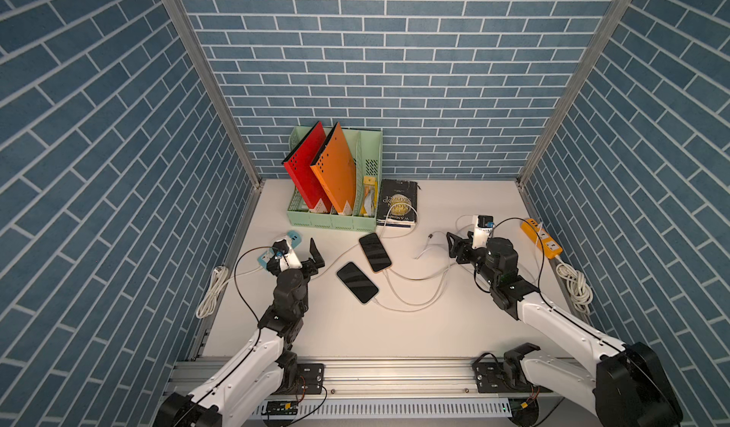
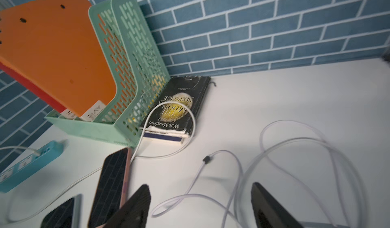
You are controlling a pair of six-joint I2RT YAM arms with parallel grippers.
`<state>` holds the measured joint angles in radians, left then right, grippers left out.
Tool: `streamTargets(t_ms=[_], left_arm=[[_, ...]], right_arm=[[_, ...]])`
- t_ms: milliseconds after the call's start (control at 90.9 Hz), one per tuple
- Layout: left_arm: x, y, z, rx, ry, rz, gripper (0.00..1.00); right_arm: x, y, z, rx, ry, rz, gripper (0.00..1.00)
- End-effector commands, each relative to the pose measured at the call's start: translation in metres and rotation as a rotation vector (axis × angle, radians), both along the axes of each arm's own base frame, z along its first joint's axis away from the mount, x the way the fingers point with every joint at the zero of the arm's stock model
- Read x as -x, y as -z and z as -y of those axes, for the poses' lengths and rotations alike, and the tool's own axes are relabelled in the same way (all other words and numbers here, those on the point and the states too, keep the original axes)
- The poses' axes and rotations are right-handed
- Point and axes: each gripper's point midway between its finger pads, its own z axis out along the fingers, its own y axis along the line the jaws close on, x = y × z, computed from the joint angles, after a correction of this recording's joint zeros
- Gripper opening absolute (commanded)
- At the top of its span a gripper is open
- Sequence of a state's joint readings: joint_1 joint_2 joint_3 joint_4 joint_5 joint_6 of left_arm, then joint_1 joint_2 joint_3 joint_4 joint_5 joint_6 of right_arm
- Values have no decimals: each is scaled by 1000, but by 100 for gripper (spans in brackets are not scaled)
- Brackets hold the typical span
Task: Plug the charging cable into the phone
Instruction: Place the phone at the center of the board, then reset both arms
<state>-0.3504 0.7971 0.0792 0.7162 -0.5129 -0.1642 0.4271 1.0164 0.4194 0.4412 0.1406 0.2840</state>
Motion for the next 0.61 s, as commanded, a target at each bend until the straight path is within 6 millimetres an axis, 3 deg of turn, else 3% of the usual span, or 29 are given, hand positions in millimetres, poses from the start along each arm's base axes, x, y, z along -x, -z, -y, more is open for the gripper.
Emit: streamTargets(t_ms=[0,121,220,330,374,550,594], left_arm=[[16,-18,-28,-120,-128,138,100],[-3,8,-30,-152,-115,28,100],[-15,4,-27,-171,-105,54,100],[-29,7,-30,-171,-95,88,100],[-35,15,-33,-152,-83,82,100],[-55,24,-32,-120,0,41,100],[-60,27,-31,-108,36,17,100]], right_arm=[[6,3,61,160,289,118,87],[20,1,96,168,455,227,99],[21,-7,109,235,496,295,99],[18,16,140,264,604,248,99],[16,29,146,225,596,231,99],[14,29,166,219,654,297,100],[10,29,161,212,618,293,99]])
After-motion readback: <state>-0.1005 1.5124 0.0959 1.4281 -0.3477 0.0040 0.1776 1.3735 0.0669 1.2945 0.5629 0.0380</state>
